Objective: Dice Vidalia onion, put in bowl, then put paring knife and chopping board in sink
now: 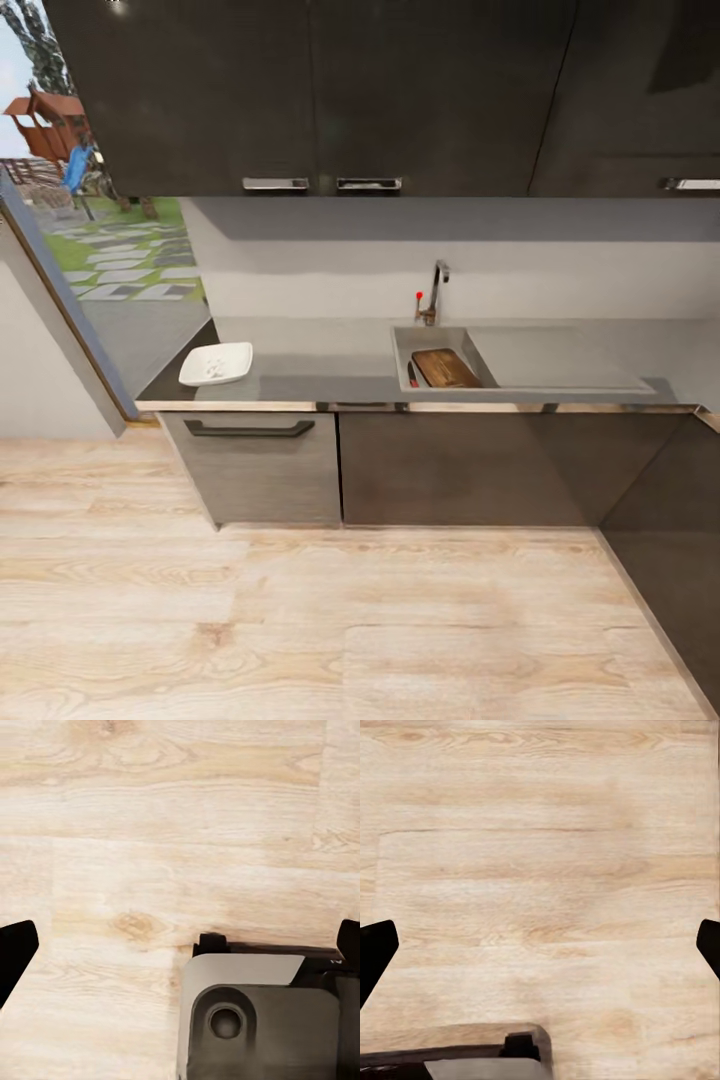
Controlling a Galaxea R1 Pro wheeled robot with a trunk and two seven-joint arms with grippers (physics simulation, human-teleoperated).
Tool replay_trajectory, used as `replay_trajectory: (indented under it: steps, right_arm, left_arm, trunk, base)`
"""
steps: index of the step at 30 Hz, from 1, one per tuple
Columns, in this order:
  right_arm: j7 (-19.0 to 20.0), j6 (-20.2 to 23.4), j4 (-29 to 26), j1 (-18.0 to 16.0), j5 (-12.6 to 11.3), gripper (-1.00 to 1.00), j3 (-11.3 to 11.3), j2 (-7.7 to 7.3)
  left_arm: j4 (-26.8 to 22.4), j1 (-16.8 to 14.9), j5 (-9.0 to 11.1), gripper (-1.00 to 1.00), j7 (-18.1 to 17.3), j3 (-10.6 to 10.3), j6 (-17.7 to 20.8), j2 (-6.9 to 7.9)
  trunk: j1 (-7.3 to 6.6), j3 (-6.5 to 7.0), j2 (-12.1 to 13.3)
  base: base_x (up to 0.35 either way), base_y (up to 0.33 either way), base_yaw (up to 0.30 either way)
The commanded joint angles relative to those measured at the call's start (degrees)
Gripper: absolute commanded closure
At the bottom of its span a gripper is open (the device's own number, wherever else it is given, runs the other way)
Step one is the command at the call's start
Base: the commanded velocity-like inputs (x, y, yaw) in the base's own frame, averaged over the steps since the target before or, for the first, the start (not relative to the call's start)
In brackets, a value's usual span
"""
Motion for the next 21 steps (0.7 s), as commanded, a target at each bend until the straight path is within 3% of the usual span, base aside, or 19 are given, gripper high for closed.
replay_trajectory:
  steps: [1,5,7,10,12,15,21]
  right_arm:
    - [-0.31,0.31,-0.01,0.41,-0.16,-1.00,0.59,-0.06]
    - [0.06,6.67,0.01,2.57,-0.23,-1.00,0.59,-0.15]
    - [0.19,10.81,0.01,3.08,-0.24,-1.00,0.59,-0.18]
    - [0.30,17.62,0.01,3.39,-0.24,-1.00,0.59,-0.20]
    - [0.34,21.14,0.01,3.48,-0.24,-1.00,0.59,-0.18]
    - [0.36,23.97,0.03,4.07,-0.28,-1.00,0.59,0.22]
    - [0.30,24.72,0.01,4.58,-0.33,-1.00,0.59,0.28]
  left_arm:
    - [0.69,-0.12,0.38,-1.00,0.03,-0.20,-0.35,0.11]
    - [2.04,-0.12,0.54,-1.00,0.13,-0.19,2.01,0.61]
    - [2.27,-0.08,0.56,-1.00,0.07,-0.23,6.39,0.76]
    - [2.40,-0.05,0.57,-1.00,-0.16,-0.24,16.40,0.83]
    - [2.42,0.23,0.58,-1.00,-0.24,-0.21,20.09,1.11]
    - [2.41,0.72,0.58,-1.00,-0.22,-0.22,21.81,1.59]
    - [2.35,0.84,0.53,-1.00,-0.11,-0.26,21.80,1.67]
  trunk:
    - [0.04,0.00,-0.11]
    - [0.04,0.36,-0.11]
    - [0.04,0.55,-0.11]
    - [0.04,0.82,-0.11]
    - [0.04,1.01,-0.11]
    - [0.04,1.28,-0.11]
    - [0.04,1.83,-0.11]
  base:
    - [0.000,0.000,0.000]
    - [0.000,0.000,0.000]
    - [0.000,0.000,0.000]
    - [0.000,0.000,0.000]
    - [0.000,0.000,0.000]
    - [0.000,0.000,0.000]
    - [0.000,0.000,0.000]
